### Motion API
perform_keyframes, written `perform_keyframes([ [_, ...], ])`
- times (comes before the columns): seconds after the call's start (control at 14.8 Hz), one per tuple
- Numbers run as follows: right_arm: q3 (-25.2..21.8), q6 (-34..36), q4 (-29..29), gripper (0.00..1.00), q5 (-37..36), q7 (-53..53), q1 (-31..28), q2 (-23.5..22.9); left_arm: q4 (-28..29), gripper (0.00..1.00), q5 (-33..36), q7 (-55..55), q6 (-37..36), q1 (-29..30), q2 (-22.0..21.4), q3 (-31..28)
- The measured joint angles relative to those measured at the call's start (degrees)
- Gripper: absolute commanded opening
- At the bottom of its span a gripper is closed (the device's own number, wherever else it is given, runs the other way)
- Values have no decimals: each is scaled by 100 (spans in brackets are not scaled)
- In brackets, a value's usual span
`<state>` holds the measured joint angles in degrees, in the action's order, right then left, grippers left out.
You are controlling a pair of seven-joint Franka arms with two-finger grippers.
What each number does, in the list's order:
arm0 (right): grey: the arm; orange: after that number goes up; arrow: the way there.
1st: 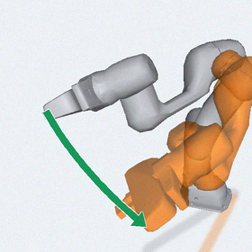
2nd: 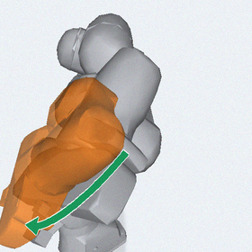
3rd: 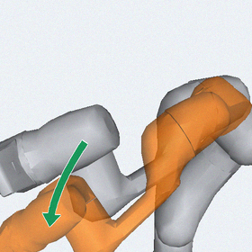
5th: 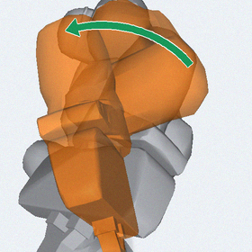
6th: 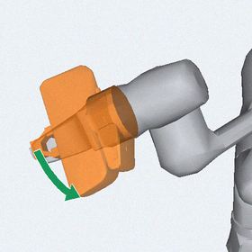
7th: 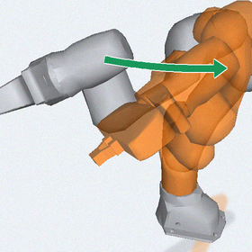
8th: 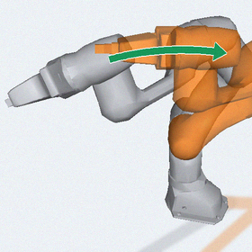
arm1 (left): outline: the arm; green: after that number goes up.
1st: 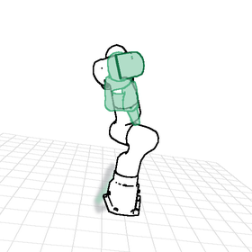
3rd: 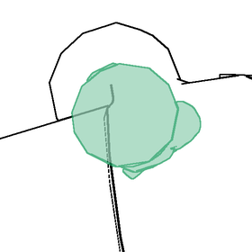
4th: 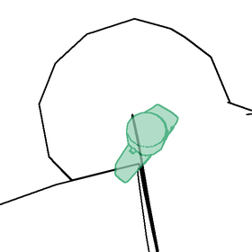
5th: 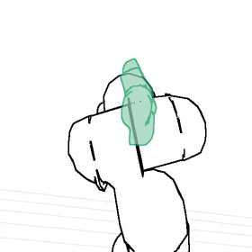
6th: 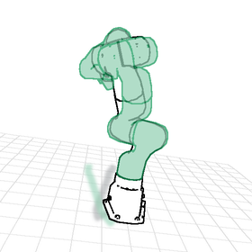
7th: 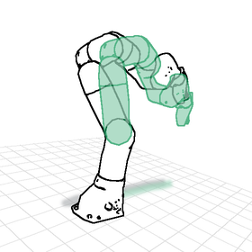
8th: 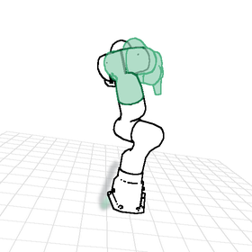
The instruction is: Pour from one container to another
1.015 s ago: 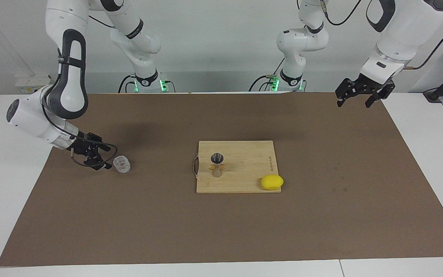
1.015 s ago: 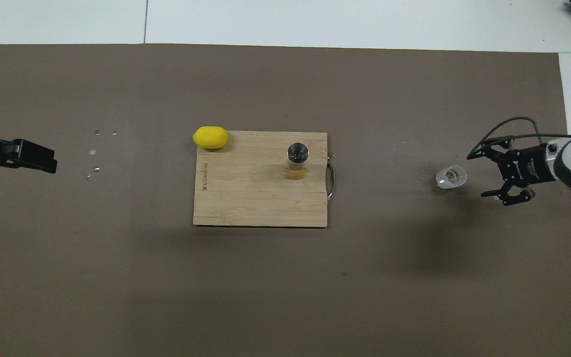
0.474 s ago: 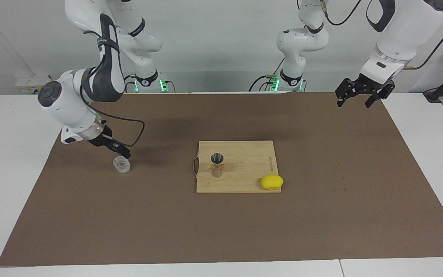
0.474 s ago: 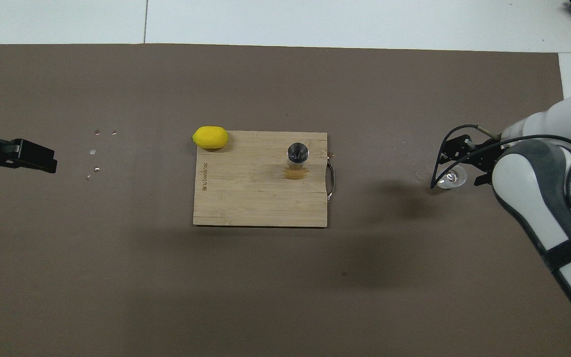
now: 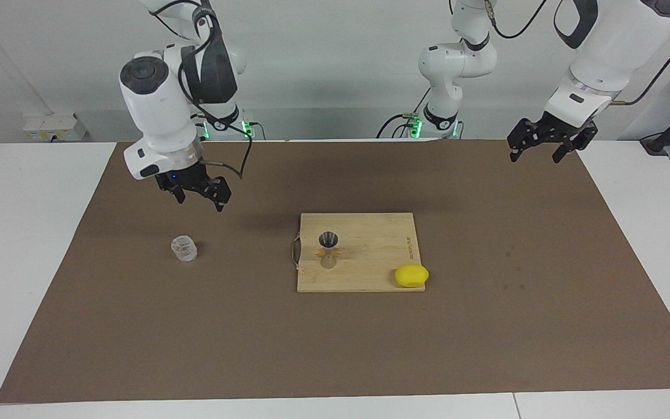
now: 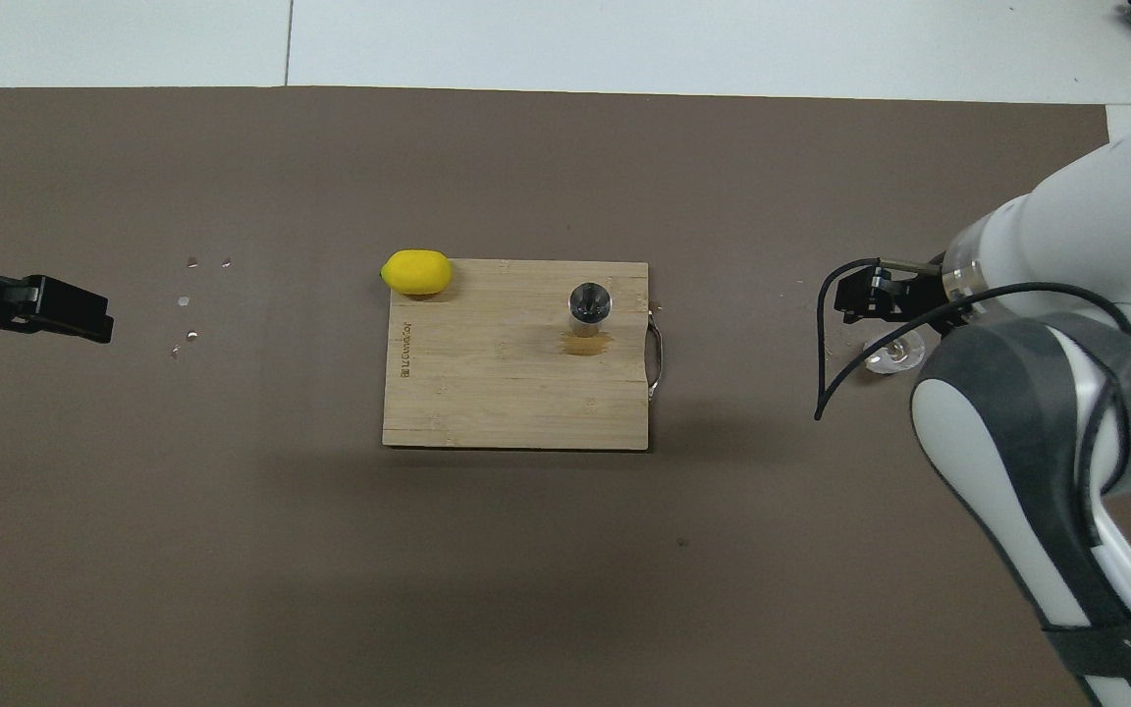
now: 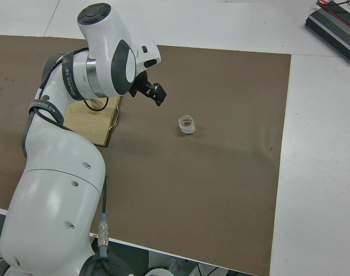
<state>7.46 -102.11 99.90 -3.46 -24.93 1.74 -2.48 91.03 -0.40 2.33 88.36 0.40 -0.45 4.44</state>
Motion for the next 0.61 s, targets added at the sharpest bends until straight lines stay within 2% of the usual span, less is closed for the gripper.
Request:
perform_keyframes([
  [0.2,-33,799,-648,100,-163,10,-13,30,0,100,0,0,0,0,0,0],
  [0.34,-44,1173,-881,100,-170,155,-16,26,0,100,0,0,0,0,0,0],
  [0.61,-52,1494,-1112,100,-151,706,-68,66,0,100,0,0,0,0,0,0],
])
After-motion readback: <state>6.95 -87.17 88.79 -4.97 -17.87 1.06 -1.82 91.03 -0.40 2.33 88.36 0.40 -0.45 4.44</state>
